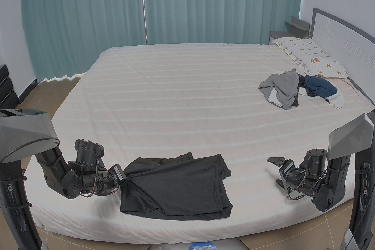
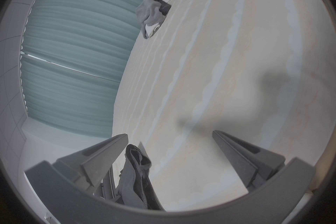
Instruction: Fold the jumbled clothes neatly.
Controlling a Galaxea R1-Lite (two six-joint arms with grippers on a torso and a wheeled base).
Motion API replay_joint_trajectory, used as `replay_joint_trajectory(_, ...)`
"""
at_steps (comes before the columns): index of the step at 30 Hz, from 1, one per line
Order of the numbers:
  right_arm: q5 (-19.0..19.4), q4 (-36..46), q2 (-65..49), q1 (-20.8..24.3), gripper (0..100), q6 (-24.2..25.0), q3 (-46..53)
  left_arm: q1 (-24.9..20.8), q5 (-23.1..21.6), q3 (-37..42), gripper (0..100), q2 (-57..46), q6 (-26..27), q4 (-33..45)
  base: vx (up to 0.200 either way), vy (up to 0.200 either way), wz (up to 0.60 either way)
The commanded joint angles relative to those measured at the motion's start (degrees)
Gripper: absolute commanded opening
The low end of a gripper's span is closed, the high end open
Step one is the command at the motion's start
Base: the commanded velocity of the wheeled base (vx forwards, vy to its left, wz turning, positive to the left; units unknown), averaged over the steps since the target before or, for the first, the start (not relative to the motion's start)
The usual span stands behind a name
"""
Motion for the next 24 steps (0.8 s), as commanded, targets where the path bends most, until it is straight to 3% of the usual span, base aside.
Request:
replay_joint_trajectory(1,0.01,-0.78,0.21,0.06,100,-0.27,-0.01,-0.62,0.0,0.34,0,0.28,-0.02,0.07,0.0,0.0,0.0)
replay_joint_trajectory(6,-0.08,-0.78,0.48,0.06,100,-0.36,-0.01,-1.33,0.0,0.69,0,0.11,-0.02,0.07,0.0,0.0,0.0)
replay_joint_trajectory(7,-0.08,-0.78,0.48,0.06,100,-0.36,-0.01,-1.33,0.0,0.78,100,0.11,-0.11,0.07,0.0,0.0,0.0)
replay_joint_trajectory(24,-0.17,-0.78,0.48,0.15,100,-0.36,-0.01,-2.03,0.0,-0.01,100,0.19,-0.28,1.74,0.0,0.0,0.0)
